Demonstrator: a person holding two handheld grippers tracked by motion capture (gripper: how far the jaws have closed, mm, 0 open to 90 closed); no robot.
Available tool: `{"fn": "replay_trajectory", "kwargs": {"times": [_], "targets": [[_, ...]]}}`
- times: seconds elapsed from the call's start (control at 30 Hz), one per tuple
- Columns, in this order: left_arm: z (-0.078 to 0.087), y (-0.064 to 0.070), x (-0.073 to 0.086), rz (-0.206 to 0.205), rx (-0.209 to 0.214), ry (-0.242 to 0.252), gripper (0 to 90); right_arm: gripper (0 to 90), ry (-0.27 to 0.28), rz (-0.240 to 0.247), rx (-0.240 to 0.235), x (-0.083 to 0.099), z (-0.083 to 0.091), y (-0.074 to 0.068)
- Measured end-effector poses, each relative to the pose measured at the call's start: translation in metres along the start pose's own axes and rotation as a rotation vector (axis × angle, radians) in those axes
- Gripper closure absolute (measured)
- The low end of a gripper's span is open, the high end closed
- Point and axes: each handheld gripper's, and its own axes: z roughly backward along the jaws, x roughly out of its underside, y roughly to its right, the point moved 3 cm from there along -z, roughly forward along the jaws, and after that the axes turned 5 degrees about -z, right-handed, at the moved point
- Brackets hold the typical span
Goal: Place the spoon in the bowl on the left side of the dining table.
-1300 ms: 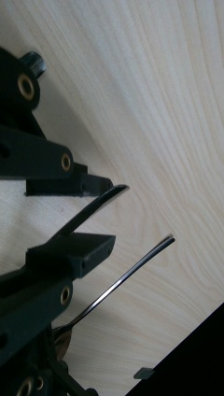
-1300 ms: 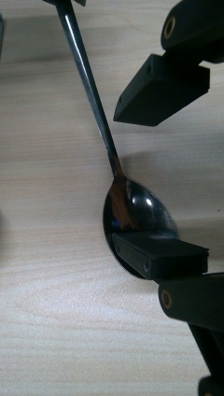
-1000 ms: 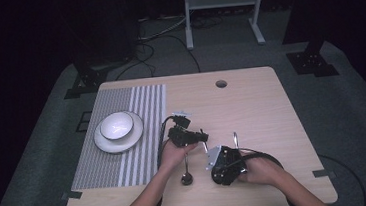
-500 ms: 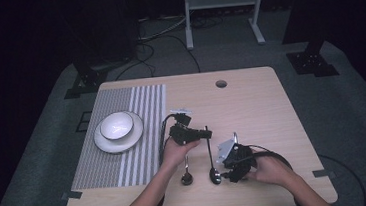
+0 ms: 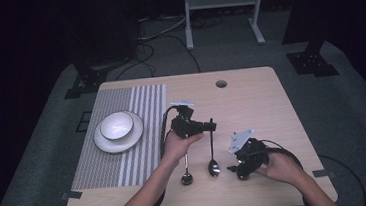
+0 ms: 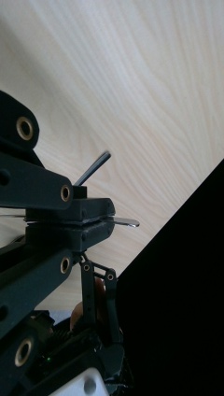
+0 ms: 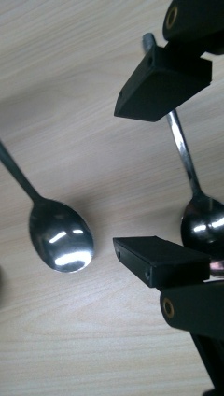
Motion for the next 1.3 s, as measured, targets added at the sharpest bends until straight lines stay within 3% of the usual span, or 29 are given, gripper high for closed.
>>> {"fn": "replay_trajectory", "kwargs": {"times": [0.4, 0.73, 1.3], "targets": [[0.013, 0.003, -0.018, -0.049, -0.030, 0.009, 89.1, 29.1, 0.026, -0.072, -0.010, 0.015, 0.007, 0.009], [0.027, 0.001, -0.030, -0.075, -0.064, 0.011, 89.2, 28.7, 0.038, -0.096, -0.001, 0.024, 0.014, 0.015], [0.050, -0.008, -0.042, -0.086, -0.116, 0.025, 89.2, 28.4, 0.053, -0.136, 0.003, 0.034, 0.022, 0.018]]}}
